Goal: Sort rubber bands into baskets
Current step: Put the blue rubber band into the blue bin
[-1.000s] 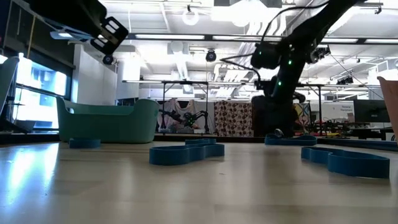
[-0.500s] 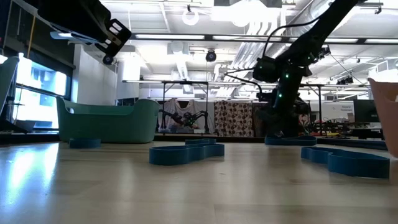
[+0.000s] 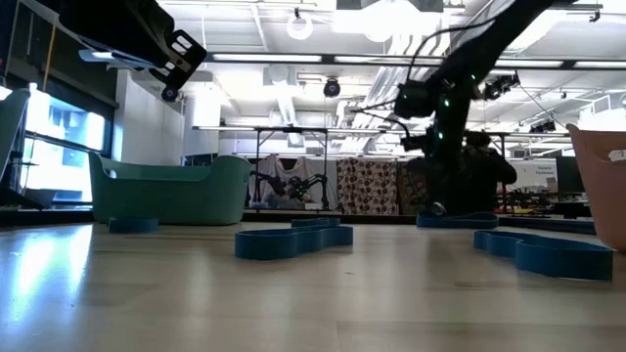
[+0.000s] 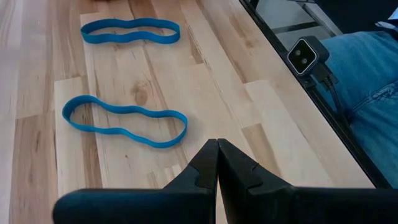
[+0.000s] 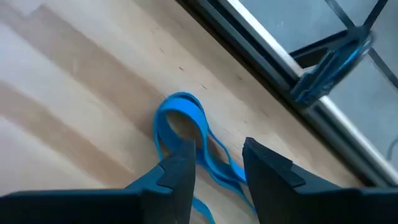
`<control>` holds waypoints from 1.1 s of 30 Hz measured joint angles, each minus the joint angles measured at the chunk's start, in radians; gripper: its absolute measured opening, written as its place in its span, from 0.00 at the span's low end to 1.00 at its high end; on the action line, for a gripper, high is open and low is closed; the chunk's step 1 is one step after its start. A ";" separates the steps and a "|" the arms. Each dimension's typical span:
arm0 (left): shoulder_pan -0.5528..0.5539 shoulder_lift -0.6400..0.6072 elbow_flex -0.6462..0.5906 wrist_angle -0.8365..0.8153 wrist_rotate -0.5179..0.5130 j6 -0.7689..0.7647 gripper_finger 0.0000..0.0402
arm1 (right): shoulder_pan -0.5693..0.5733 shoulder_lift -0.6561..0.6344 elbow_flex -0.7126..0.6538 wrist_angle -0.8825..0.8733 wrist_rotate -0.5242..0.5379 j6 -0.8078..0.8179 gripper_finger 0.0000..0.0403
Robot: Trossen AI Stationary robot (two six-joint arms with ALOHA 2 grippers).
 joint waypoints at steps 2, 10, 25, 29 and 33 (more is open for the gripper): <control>0.000 0.000 0.000 0.000 0.000 0.000 0.00 | 0.007 0.000 0.052 -0.068 -0.008 -0.036 0.33; 0.000 0.000 0.000 -0.006 0.000 0.002 0.00 | 0.005 0.046 0.201 -0.187 -0.113 -0.278 0.44; -0.001 0.000 0.000 -0.054 -0.001 0.005 0.00 | 0.036 0.322 0.417 -0.407 0.029 -0.480 0.45; -0.001 0.000 0.000 -0.057 -0.002 0.011 0.00 | 0.035 0.340 0.420 -0.411 0.029 -0.503 0.45; -0.001 0.000 0.000 -0.056 -0.002 0.018 0.00 | 0.036 0.366 0.419 -0.426 0.029 -0.523 0.45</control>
